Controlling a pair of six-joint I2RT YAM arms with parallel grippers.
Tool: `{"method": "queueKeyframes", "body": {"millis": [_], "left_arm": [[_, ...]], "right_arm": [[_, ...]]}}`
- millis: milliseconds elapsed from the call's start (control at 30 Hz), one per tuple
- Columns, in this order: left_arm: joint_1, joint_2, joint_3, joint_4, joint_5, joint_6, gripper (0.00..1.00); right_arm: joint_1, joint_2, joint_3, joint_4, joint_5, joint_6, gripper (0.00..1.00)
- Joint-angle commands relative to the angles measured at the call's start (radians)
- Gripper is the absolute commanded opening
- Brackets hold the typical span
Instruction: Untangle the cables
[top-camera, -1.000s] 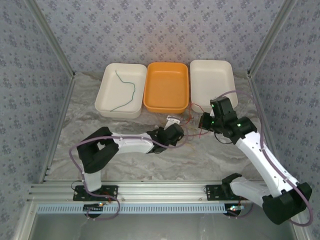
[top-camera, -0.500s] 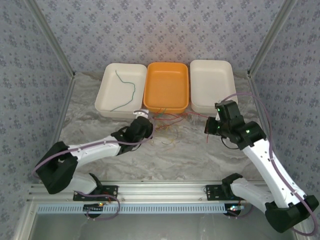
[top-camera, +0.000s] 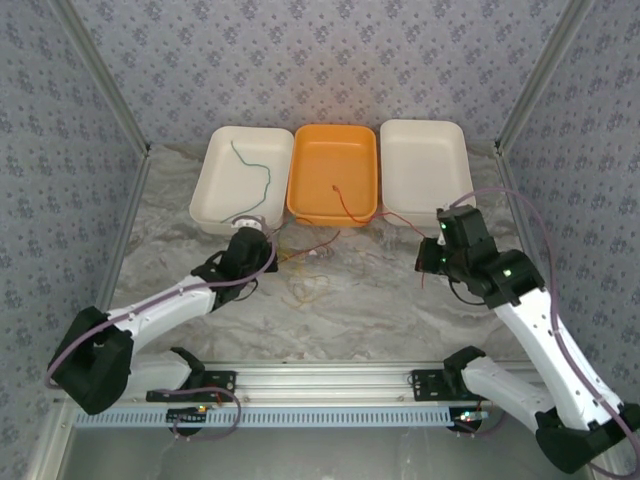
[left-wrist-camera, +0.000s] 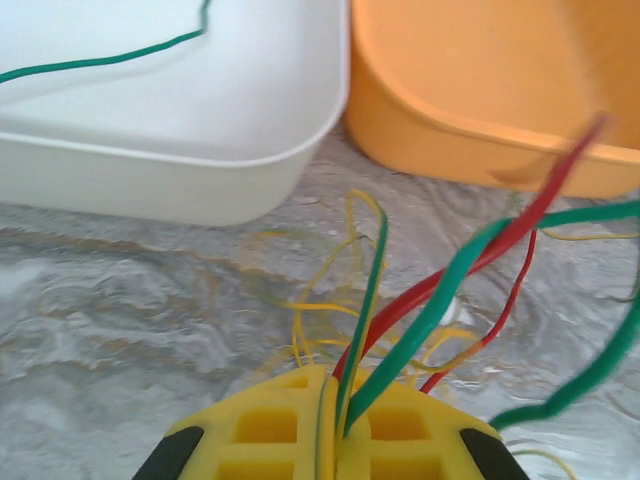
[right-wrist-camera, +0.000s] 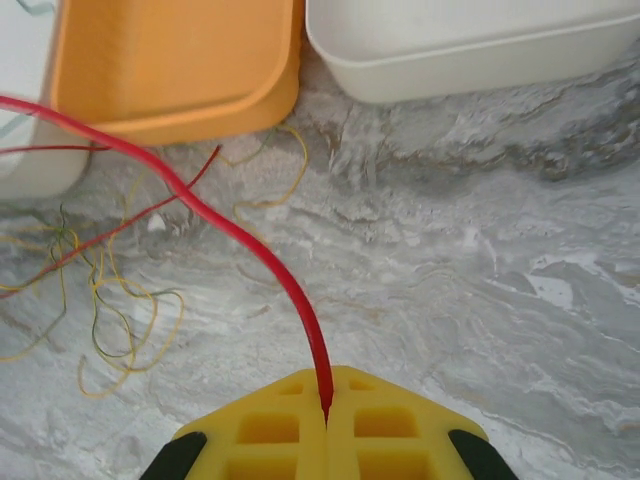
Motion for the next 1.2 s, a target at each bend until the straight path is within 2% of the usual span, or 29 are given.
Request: {"method": "queueKeyframes", "body": {"millis": [0, 100, 167, 400, 533, 600, 667, 800, 933, 1067, 1167], "left_arm": [[0.020, 0.004, -0.002, -0.062, -0.006, -0.027, 0.00], [0.026, 0.028, -0.010, -0.043, 0.014, -0.028, 0.00], [0.024, 0.037, -0.010, -0.015, 0.047, -0.029, 0.00], [-0.060, 0.094, 0.044, -0.066, 0.092, -0.037, 0.00], [-0.131, 0.174, 0.061, -0.092, 0.084, -0.083, 0.33], [-0.168, 0.202, 0.068, -0.103, 0.065, -0.118, 0.56], [-0.189, 0.187, 0.068, -0.114, 0.041, -0.160, 0.71], [-0.208, 0.055, 0.064, -0.163, -0.011, -0.236, 0.82], [-0.208, -0.112, 0.064, -0.207, -0.051, -0.252, 0.88], [-0.202, -0.239, 0.087, -0.273, -0.046, -0.273, 0.92], [-0.170, -0.267, 0.106, -0.327, 0.014, -0.338, 0.95]], "right_arm": [[-0.054, -0.077, 0.080, -0.023, -0.009, 0.026, 0.00], [-0.129, -0.043, 0.199, -0.030, -0.097, 0.025, 0.00], [-0.139, -0.005, 0.250, -0.011, -0.114, 0.019, 0.00], [-0.113, 0.059, 0.216, 0.069, -0.204, -0.002, 0.00], [-0.101, 0.049, 0.153, 0.136, -0.253, -0.001, 0.00], [-0.082, 0.061, 0.133, 0.138, -0.247, -0.016, 0.00], [-0.064, 0.072, 0.103, 0.136, -0.226, -0.033, 0.00], [-0.033, 0.072, -0.006, 0.165, -0.194, -0.038, 0.00], [-0.012, 0.077, -0.083, 0.209, -0.169, -0.024, 0.00], [0.028, 0.081, -0.135, 0.265, -0.160, -0.018, 0.00], [0.070, 0.093, -0.158, 0.302, -0.140, -0.028, 0.00]]}}
